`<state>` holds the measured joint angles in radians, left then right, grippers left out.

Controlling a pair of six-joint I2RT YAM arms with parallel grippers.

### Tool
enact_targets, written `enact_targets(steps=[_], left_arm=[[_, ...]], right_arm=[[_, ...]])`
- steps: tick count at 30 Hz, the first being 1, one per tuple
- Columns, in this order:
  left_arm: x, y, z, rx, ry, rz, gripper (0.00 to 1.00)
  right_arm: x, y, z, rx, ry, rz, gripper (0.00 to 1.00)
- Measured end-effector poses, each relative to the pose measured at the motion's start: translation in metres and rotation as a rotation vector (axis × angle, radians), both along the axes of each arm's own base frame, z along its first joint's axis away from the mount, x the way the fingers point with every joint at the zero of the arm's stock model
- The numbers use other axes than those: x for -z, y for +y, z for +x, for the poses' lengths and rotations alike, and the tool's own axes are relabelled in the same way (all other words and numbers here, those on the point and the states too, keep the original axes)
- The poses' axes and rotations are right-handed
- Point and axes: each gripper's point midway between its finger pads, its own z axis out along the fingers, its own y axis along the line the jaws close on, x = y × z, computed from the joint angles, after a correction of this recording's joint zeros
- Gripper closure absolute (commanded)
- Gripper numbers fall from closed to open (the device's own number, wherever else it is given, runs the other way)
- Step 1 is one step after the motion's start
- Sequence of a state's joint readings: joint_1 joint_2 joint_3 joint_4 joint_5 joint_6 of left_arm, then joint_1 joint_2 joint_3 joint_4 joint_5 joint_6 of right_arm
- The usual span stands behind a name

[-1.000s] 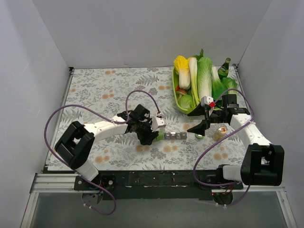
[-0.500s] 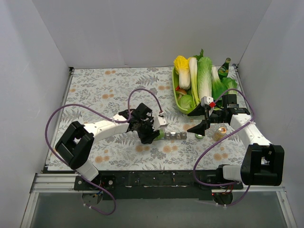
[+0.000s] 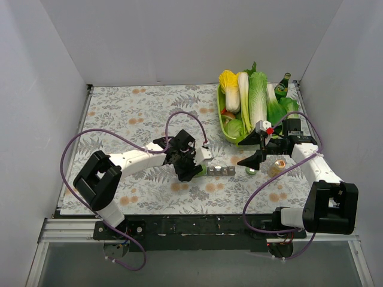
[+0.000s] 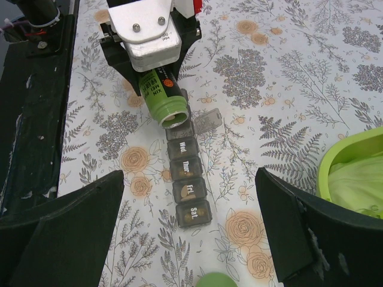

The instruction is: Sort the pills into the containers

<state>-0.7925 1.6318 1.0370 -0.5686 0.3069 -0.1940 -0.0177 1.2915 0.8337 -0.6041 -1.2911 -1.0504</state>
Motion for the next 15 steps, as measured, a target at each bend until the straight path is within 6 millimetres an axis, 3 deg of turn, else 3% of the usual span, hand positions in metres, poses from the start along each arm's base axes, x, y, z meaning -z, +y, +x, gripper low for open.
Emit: enact_targets(steps=[15], left_arm=[[-0.0019,0.0028,0.0025,0.003,-0.011,0.047,1.0]], right_arm=[[-0.0004,-0.0001,0.0,0.0,0.0,0.003,0.02]])
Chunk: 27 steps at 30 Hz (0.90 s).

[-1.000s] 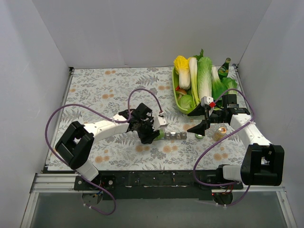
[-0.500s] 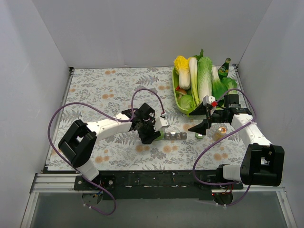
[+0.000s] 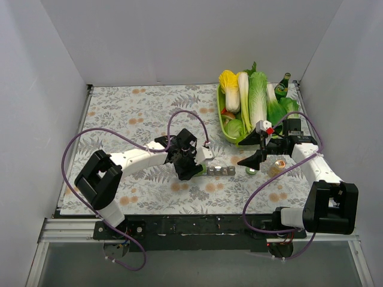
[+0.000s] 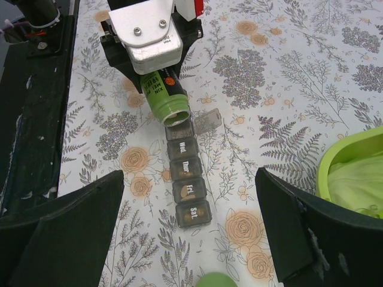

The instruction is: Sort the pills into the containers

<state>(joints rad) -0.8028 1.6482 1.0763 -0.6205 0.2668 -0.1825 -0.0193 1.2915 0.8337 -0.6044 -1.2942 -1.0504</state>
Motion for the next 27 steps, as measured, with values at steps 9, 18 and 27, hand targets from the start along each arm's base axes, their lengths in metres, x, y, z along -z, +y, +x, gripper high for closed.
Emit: enact_targets(steps=[9,18,27], left_arm=[[-0.0032,-0.0027,0.0033,0.008,-0.016,0.021,1.0],[-0.003,-0.0032,0.0035,0.02,-0.023,0.05,1.0],[-0.0074,-0.0044,0.0056,0.027,-0.042,0.07,1.0]], right_arm=[[0.0,-0.0003,0.0002,0.001,0.0,0.0,0.02],[-0.0001,-0.0002,0.0002,0.001,0.0,0.0,0.02],[-0.0002,-0.0016,0.001,0.006,0.0,0.001,0.02]])
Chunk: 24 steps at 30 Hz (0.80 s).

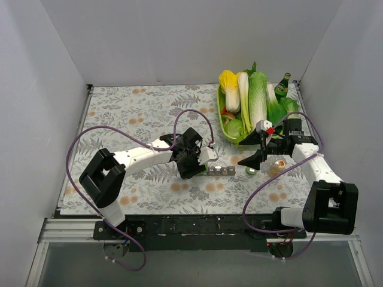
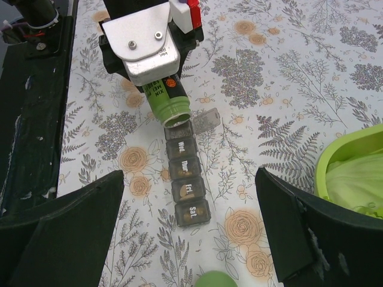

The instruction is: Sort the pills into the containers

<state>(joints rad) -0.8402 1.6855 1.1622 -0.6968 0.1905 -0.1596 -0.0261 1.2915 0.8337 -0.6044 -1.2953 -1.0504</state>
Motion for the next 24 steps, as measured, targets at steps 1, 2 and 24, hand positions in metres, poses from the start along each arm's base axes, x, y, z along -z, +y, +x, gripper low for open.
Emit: enact_targets(steps=[1,2,24], left_arm=[[0.0006,0.0,-0.0002,0.001,0.001,0.003,1.0],[0.0014,0.0001,-0.0003,0.002,0.003,0.006,1.0],[0.0022,0.0022,0.0,0.01,-0.015,0.063,1.0]], right_arm=[[0.0,0.0,0.0,0.0,0.0,0.0,0.02],[-0.0001,0.0,0.0,0.0,0.0,0.0,0.02],[-0.0004,-0.0008,0.0004,0.003,0.0,0.002,0.02]])
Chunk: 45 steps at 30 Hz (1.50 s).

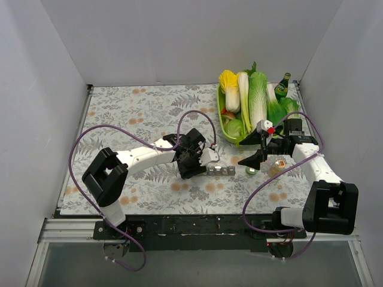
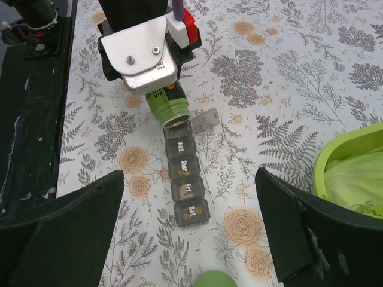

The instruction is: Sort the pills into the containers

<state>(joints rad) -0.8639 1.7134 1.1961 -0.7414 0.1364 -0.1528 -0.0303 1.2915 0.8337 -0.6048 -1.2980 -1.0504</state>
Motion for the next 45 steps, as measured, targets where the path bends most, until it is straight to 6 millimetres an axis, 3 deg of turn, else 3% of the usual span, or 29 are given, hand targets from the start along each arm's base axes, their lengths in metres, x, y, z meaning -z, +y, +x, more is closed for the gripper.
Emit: enact_targets(steps=[45], left_arm=[[-0.0047,0.0036,0.0005,0.017,-0.035,0.049,1.0]], right_arm=[[-0.0001,-0.0007,0.0005,0.003,0.0,0.0,0.02]])
